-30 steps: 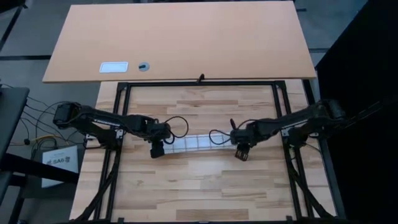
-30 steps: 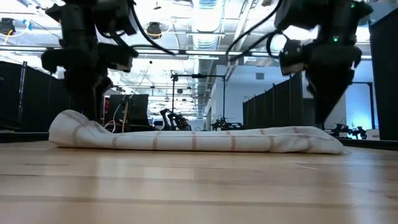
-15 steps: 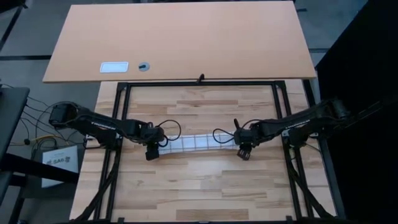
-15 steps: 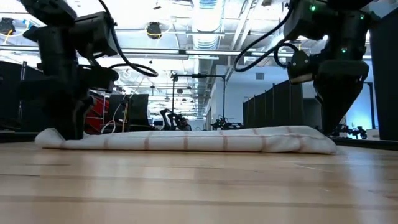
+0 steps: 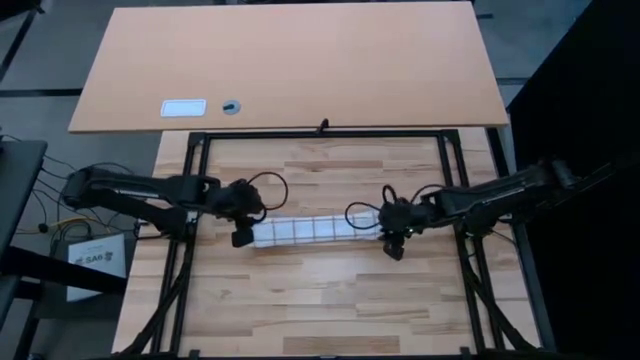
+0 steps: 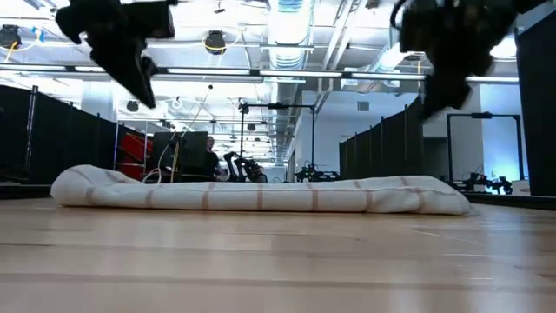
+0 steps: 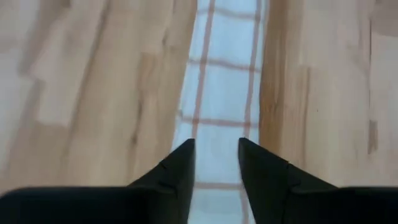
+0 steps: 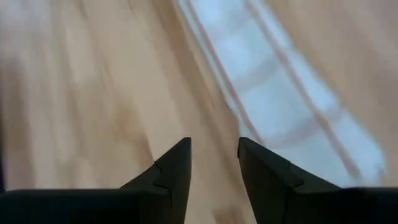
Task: Roll towel
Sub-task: Return to Home Position
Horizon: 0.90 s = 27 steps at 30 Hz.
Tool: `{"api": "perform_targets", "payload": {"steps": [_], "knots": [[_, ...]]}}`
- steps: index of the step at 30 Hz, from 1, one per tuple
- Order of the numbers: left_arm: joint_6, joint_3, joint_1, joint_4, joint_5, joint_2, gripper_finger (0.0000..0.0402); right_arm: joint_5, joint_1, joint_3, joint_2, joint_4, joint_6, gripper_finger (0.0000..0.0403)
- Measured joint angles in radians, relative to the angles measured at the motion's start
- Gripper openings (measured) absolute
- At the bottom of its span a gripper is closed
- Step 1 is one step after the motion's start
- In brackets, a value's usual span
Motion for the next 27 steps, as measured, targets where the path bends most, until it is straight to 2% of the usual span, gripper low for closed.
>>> {"api": "perform_targets", "payload": {"steps": [2,4,7,8,12,16,21,25,27], "knots": [[0.047,0.018,0.004,0.006,-0.017,-0.016,0.0059,0.017,-0.017,0.002,-0.013,0.082,-0.026,0.0111],[0.095,0.022,0.019,0.028,-0.018,-0.024,0.0018,0.011,-0.052,0.002,-0.017,0.163,-0.079,0.0083],[0.135,0.022,0.045,0.093,0.011,-0.025,0.0005,-0.09,-0.128,0.008,-0.022,0.261,-0.184,0.0019],[0.143,0.022,0.057,0.11,0.034,-0.025,0.0003,-0.133,-0.156,0.015,-0.024,0.276,-0.221,0.0011],[0.15,0.022,0.102,0.154,0.059,-0.025,0.0001,-0.212,-0.28,0.033,-0.094,0.308,-0.334,0.0002],[0.114,0.022,0.144,0.225,0.06,-0.066,0.0,-0.213,-0.379,0.033,-0.241,0.305,-0.404,0.0],[0.061,0.023,0.163,0.336,0.044,-0.159,0.0,-0.21,-0.439,0.01,-0.433,0.329,-0.451,0.0],[0.032,0.022,0.163,0.334,0.006,-0.222,0.0,-0.15,-0.467,-0.082,-0.561,0.37,-0.448,0.0],[0.002,0.02,0.163,0.283,0.003,-0.252,0.0,-0.104,-0.472,-0.127,-0.625,0.357,-0.421,0.0]]}}
